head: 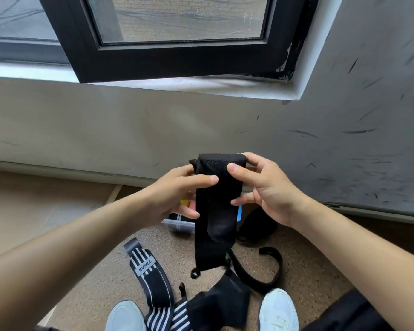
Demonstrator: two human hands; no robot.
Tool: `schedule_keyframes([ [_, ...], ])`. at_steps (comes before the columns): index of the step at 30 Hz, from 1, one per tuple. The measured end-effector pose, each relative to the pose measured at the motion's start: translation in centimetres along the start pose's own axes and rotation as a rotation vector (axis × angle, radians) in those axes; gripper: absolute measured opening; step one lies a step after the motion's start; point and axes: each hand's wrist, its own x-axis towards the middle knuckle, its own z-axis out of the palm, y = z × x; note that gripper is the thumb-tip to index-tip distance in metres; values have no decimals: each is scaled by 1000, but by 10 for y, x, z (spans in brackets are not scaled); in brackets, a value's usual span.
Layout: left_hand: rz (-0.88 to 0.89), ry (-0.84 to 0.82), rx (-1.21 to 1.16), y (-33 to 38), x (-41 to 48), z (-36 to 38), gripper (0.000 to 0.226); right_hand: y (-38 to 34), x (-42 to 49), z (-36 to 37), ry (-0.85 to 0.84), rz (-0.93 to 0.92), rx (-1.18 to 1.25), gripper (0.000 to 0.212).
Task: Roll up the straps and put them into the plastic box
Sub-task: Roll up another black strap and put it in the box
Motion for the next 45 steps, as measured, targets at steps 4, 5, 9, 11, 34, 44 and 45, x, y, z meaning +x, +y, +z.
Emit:
schedule_keyframes([
  [4,-37,-8,-74,4,0,2,43,3,0,-1,-28,-72,-40,33],
  [5,-37,7,-87,5,0,3,39,4,0,-1,-39,-94,-63,35],
  [9,-23,65,-153,4,1,3,41,9,0,-2,-90,-156,-125,44],
  [11,2,76,-176,3,0,3,48,11,1,-2,-101,-165,-133,47],
  [34,325,214,45,-9,2,13,47,0,-1,0,-87,163,0,38],
  [44,-74,34,-103,0,0,8,63,10,-2,1,16,-158,-127,39],
  [45,-76,37,-104,1,0,8,66,13,-2,1,-1,-192,-149,40],
])
